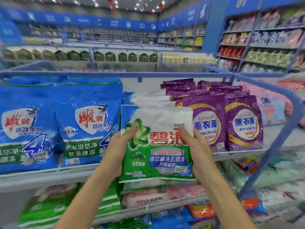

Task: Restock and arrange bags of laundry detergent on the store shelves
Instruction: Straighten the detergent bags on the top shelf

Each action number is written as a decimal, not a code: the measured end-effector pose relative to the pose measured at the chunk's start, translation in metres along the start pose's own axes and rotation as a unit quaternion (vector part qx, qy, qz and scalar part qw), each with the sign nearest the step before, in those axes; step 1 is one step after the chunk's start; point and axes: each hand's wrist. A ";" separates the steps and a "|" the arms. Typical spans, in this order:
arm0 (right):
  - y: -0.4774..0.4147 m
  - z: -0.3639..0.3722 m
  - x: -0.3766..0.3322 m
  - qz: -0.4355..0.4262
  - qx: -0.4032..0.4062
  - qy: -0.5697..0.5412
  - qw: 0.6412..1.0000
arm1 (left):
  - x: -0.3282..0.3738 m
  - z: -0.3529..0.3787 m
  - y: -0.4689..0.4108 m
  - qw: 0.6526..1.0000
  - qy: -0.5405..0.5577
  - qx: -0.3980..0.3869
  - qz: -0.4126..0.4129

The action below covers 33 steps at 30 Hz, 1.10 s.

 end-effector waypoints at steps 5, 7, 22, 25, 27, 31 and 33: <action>-0.067 0.015 0.001 -0.054 -0.061 0.013 0.997 | 0.034 0.016 -0.038 0.991 -0.001 0.087 0.100; -0.083 0.019 0.016 -0.074 -0.066 0.061 0.993 | 0.037 0.020 -0.052 0.987 -0.031 0.113 0.111; -0.103 0.028 0.055 -0.020 0.017 0.043 0.999 | 0.018 0.034 -0.089 0.973 0.000 0.171 0.154; -0.099 0.022 0.051 -0.030 -0.005 0.056 0.998 | 0.014 0.032 -0.083 0.967 -0.042 0.207 0.146; -0.093 0.016 0.050 -0.034 -0.036 0.095 0.994 | 0.009 0.028 -0.075 0.962 -0.084 0.215 0.148; -0.064 0.007 0.063 -0.023 -0.074 0.253 0.964 | -0.016 0.021 -0.058 0.948 -0.188 0.225 0.125; -0.052 0.003 0.075 -0.019 -0.096 0.310 0.946 | -0.029 0.020 -0.051 0.944 -0.219 0.227 0.101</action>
Point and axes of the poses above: each hand's wrist, its own y-axis away from the middle knuckle, its own z-axis out of the palm, x = y × z, and after that the axes turned 15 degrees about -z, right-handed
